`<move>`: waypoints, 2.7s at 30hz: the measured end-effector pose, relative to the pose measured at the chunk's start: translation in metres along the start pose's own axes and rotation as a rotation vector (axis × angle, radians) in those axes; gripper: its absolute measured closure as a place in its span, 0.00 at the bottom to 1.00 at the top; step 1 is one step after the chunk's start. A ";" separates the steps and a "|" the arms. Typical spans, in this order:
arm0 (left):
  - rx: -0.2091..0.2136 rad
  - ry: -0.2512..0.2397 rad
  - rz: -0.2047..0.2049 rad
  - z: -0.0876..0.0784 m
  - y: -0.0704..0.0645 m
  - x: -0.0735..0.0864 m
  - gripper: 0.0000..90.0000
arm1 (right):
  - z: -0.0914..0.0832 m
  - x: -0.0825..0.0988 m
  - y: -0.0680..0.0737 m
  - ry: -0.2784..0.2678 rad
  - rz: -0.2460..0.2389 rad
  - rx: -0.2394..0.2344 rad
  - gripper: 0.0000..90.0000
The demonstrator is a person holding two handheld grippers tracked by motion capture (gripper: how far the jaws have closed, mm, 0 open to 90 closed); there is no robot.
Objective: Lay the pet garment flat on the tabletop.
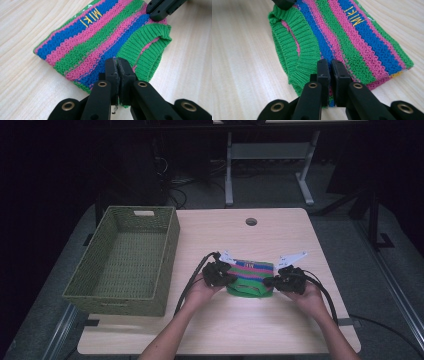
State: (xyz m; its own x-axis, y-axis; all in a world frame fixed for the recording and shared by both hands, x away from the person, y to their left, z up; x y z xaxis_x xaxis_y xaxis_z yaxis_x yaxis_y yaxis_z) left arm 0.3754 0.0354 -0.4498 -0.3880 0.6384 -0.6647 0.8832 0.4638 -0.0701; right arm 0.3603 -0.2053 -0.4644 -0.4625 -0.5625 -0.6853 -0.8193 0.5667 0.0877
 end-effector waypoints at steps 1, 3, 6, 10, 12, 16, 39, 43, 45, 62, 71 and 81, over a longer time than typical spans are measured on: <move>0.002 -0.007 0.000 -0.001 -0.002 0.001 0.98 | 0.000 0.000 0.001 0.001 -0.002 0.000 0.95; 0.005 -0.001 0.013 -0.006 -0.005 0.003 0.98 | -0.003 -0.001 0.004 -0.001 -0.005 -0.008 0.95; 0.009 -0.009 0.020 -0.012 -0.010 0.006 0.98 | -0.008 -0.001 0.011 -0.012 -0.005 -0.018 0.95; 0.023 -0.023 0.022 -0.022 -0.016 0.011 0.98 | -0.012 0.003 0.021 -0.025 -0.018 -0.037 0.95; 0.031 -0.009 0.040 -0.026 -0.020 0.015 0.98 | -0.015 0.005 0.028 -0.023 -0.019 -0.050 0.95; 0.048 -0.001 0.051 -0.031 -0.031 0.021 0.98 | -0.018 0.009 0.039 -0.018 -0.034 -0.062 0.95; 0.094 0.070 0.085 -0.026 -0.057 0.052 0.92 | -0.011 0.032 0.065 0.040 -0.056 -0.128 0.85; 0.087 0.051 0.091 -0.032 -0.055 0.052 0.76 | -0.015 0.031 0.065 0.033 -0.051 -0.136 0.76; 0.086 0.046 0.098 -0.036 -0.053 0.053 0.71 | -0.018 0.032 0.065 0.026 -0.067 -0.134 0.75; 0.160 0.054 0.159 -0.035 -0.057 0.060 0.59 | -0.021 0.035 0.073 0.036 -0.172 -0.154 0.71; 0.154 0.078 0.176 -0.027 -0.057 0.058 0.65 | -0.014 0.037 0.076 0.062 -0.220 -0.142 0.71; 0.105 0.108 0.208 -0.024 -0.061 0.056 0.77 | -0.013 0.038 0.082 0.066 -0.260 -0.079 0.82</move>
State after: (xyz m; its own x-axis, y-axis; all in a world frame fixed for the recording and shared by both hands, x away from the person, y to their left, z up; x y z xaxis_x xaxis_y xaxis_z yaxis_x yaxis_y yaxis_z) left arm 0.2935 0.0579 -0.4645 -0.2155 0.7779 -0.5902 0.9673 0.2528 -0.0201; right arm 0.2711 -0.1879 -0.4734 -0.2523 -0.7223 -0.6439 -0.9359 0.3511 -0.0270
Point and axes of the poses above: each handheld gripper's, and its own axes: z roughly forward along the jaws, x roughly out of its underside, y roughly to its left, the point moved 2 cm from there along z, roughly forward along the jaws, and after that the axes turned 1 degree about -y, right-handed, at the moved point
